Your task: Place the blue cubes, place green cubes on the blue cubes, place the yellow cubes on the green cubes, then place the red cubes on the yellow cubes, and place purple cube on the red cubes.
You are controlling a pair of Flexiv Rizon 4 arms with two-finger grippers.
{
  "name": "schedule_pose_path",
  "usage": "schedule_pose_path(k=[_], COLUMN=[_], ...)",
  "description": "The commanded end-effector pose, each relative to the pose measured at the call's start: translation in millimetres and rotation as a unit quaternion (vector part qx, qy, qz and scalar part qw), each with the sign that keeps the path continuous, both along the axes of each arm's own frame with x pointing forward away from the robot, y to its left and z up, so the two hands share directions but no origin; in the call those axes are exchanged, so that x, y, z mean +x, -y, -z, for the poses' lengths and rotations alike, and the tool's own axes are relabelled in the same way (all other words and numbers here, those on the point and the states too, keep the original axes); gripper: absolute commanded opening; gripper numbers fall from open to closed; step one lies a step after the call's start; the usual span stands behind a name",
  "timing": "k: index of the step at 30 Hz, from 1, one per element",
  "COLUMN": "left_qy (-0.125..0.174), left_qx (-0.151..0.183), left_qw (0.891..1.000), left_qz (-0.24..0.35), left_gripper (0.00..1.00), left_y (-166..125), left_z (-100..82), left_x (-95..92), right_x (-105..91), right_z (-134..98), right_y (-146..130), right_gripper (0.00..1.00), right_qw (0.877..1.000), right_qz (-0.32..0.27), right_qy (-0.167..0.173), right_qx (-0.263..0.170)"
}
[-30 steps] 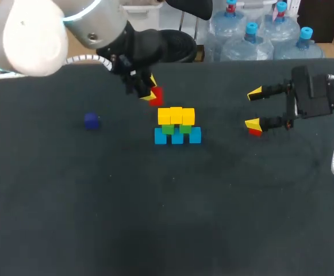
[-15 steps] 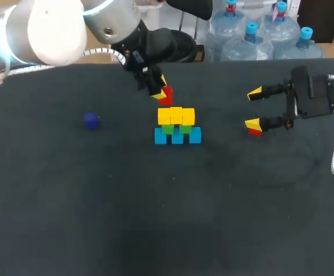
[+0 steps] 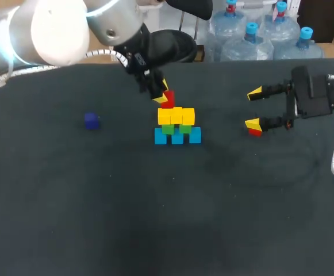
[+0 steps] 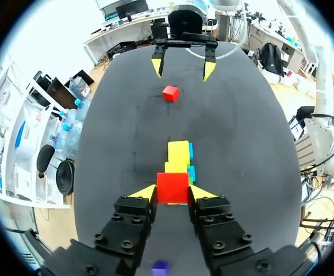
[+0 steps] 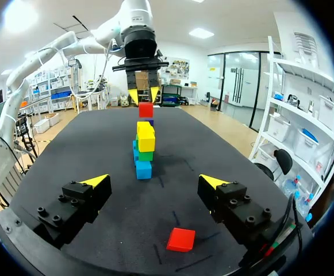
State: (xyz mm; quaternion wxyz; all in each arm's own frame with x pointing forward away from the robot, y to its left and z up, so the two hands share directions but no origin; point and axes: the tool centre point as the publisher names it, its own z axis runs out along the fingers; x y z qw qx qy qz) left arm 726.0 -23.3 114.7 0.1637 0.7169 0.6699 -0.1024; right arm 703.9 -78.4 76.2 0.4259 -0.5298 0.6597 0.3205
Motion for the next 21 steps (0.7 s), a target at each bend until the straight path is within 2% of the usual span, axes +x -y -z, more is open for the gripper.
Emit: schedule_pose_path(k=[1,21], left_qy=[-0.001,-0.005], left_qx=[-0.002,-0.005], left_qw=[1.000,1.000], left_qz=[-0.003,-0.012], left_gripper=[0.00,0.00], left_y=[0.4,1.1], left_z=[2.7,8.1], left_x=[-5.2,-7.9], right_x=[0.3,0.3], right_z=[0.8,0.8], right_y=[-0.4,-0.4], right_gripper=[1.00,1.00], right_qw=[1.000,1.000], right_qz=[0.000,0.000], right_qy=[0.001,0.001], right_qx=[0.001,0.001])
